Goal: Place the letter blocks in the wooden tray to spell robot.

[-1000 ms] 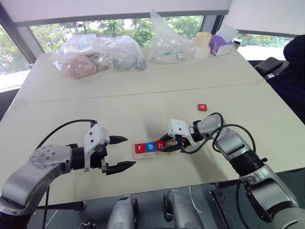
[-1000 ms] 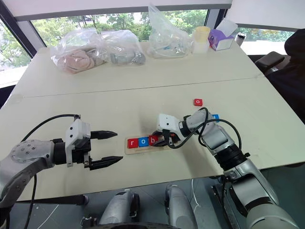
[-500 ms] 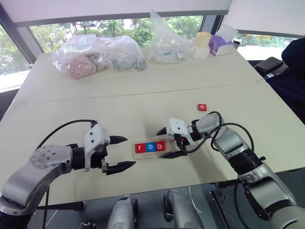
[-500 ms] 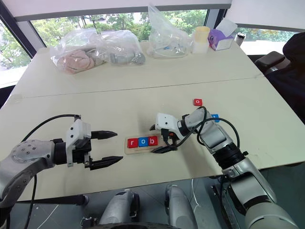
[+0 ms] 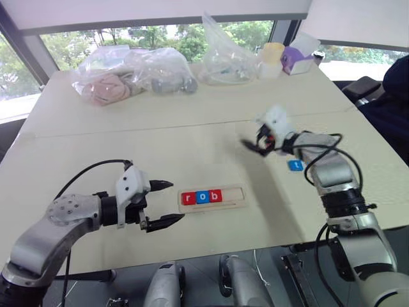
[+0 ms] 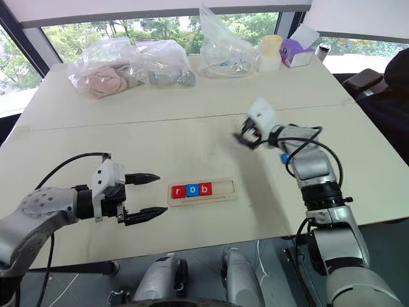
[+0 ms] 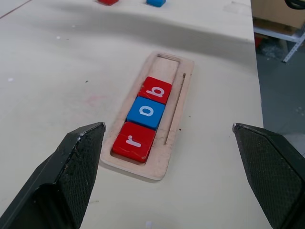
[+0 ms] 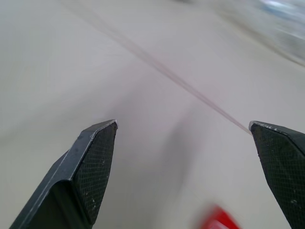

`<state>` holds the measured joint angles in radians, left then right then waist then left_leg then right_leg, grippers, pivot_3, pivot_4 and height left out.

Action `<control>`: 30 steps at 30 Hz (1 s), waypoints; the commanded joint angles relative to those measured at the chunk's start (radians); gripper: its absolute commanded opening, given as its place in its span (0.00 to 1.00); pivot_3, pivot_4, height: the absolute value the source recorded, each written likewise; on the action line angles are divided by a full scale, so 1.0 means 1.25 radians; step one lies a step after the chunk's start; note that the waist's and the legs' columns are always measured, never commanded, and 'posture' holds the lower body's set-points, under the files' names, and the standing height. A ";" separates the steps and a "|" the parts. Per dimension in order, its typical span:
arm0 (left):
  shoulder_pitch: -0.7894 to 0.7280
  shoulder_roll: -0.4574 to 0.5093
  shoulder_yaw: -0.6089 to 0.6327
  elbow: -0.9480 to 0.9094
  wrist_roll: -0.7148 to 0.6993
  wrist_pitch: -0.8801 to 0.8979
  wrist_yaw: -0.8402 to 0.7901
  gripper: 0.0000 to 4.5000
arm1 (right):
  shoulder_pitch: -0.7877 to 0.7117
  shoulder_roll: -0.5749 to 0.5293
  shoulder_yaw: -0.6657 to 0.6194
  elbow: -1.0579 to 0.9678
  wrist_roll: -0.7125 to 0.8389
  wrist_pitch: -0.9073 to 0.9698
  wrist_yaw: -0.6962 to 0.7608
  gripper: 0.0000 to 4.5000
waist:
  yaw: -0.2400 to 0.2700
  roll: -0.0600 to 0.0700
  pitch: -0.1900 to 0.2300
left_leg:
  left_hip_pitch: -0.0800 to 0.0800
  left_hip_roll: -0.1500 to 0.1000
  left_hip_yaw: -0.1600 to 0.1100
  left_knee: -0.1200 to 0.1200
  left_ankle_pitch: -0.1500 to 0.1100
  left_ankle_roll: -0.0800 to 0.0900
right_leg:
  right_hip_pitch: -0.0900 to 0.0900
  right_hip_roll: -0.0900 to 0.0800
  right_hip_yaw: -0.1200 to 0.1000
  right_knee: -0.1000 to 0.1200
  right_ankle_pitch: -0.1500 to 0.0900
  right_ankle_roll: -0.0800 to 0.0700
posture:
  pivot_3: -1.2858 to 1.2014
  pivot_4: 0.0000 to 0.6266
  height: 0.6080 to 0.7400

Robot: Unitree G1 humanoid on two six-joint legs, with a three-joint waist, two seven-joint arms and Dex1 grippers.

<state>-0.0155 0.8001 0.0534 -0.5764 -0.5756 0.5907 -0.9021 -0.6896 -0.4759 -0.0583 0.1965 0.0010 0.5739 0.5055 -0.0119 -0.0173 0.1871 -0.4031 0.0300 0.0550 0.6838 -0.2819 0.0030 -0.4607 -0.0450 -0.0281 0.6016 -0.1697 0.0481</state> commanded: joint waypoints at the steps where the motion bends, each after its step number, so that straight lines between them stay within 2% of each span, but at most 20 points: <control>1: -0.023 -0.011 -0.009 0.006 0.008 -0.026 -0.003 1.00 | 0.017 0.064 -0.068 -0.087 -0.004 0.132 -0.155 0.99 | -0.003 0.000 0.000 | 0.000 0.000 0.000 0.000 0.000 0.000 | 0.000 0.000 0.000 0.000 0.000 0.000 | 0.52 0.24 1.00; 6: -0.063 -0.022 -0.036 0.040 0.016 -0.038 -0.019 1.00 | 0.047 0.194 -0.106 -0.138 0.002 0.241 -0.297 0.99 | -0.004 0.000 0.000 | 0.003 0.000 0.000 0.000 0.000 0.000 | -0.001 0.001 0.001 0.005 0.000 0.000 | 0.52 0.24 1.00; 12: -0.091 -0.022 -0.048 0.071 0.032 -0.051 -0.029 1.00 | 0.023 0.279 -0.159 -0.042 0.013 0.232 -0.426 0.99 | -0.004 0.001 0.000 | 0.006 0.000 -0.001 0.000 0.000 0.000 | 0.001 0.001 0.002 0.008 -0.001 -0.001 | 0.52 0.24 1.00; 25: -0.068 -0.031 -0.043 0.036 0.031 -0.039 0.006 1.00 | -0.060 0.286 -0.208 0.183 0.075 0.160 -0.474 0.99 | -0.009 0.000 -0.001 | 0.011 0.001 -0.002 0.000 0.000 0.000 | 0.006 0.000 0.003 0.008 -0.004 0.000 | 0.52 0.24 1.00; 28: -0.073 -0.033 -0.044 0.035 0.031 -0.036 0.009 1.00 | -0.069 0.282 -0.206 0.201 0.081 0.162 -0.470 0.81 | -0.009 0.000 -0.001 | 0.011 0.001 -0.002 0.000 0.000 0.000 | 0.006 0.001 0.003 0.008 -0.004 0.000 | 0.52 0.24 1.00; 30: -0.070 -0.032 -0.040 0.031 0.029 -0.032 0.013 1.00 | -0.060 0.280 -0.192 0.187 0.078 0.173 -0.465 0.59 | -0.013 0.000 -0.001 | 0.011 0.001 -0.002 0.000 0.000 0.000 | 0.006 0.001 0.003 0.008 -0.004 0.000 | 0.52 0.24 1.00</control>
<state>-0.0939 0.7605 -0.0154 -0.5040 -0.5326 0.5567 -0.8889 -0.7746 -0.1365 -0.3163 0.4188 0.0817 0.7690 -0.0898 -0.0286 -0.0179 0.1861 -0.3898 0.0315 0.0522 0.6834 -0.2817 0.0033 -0.4538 -0.0442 -0.0247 0.6110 -0.1747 0.0485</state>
